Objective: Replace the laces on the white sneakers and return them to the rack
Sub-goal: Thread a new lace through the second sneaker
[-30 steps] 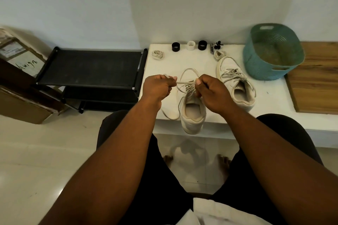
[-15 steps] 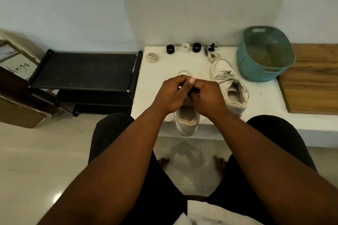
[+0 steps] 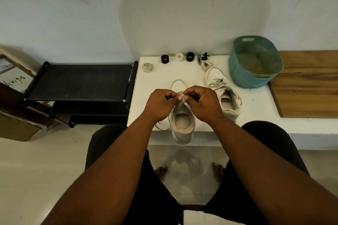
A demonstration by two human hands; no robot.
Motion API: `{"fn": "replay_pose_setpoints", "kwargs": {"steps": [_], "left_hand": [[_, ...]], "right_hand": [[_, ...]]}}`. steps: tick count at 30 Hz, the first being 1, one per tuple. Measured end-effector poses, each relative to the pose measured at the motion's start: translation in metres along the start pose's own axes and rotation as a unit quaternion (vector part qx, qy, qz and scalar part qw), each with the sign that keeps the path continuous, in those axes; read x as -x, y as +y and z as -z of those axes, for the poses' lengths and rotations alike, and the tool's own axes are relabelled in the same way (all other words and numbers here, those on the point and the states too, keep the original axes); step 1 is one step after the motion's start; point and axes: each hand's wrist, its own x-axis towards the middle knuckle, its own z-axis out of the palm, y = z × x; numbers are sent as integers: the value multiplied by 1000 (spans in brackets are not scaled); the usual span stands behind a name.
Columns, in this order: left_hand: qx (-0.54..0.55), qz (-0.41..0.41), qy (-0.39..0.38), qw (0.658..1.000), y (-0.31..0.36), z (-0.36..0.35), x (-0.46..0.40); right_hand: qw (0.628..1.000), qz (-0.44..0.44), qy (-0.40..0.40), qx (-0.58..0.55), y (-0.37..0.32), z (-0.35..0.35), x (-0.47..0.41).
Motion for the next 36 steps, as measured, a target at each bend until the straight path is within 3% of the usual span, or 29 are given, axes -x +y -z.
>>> {"fn": "replay_pose_setpoints", "kwargs": {"steps": [5, 13, 19, 24, 31, 36], "left_hand": [[-52, 38, -2, 998, -6, -4, 0], [-199, 3, 46, 979, 2, -11, 11], [-278, -27, 37, 960, 6, -34, 18], [-274, -42, 59, 959, 1, -43, 19], [-92, 15, 95, 991, -14, -48, 14], [-63, 30, 84, 994, -15, -51, 14]], "right_hand": [[977, -42, -89, 191, 11, 8, -1], [973, -69, -92, 199, 11, 8, -4], [976, -69, -81, 189, 13, 5, 0], [978, -64, -72, 186, 17, 4, 1], [981, -69, -66, 169, 21, 0, 1], [982, -71, -53, 168, 19, 0, 2]]}}
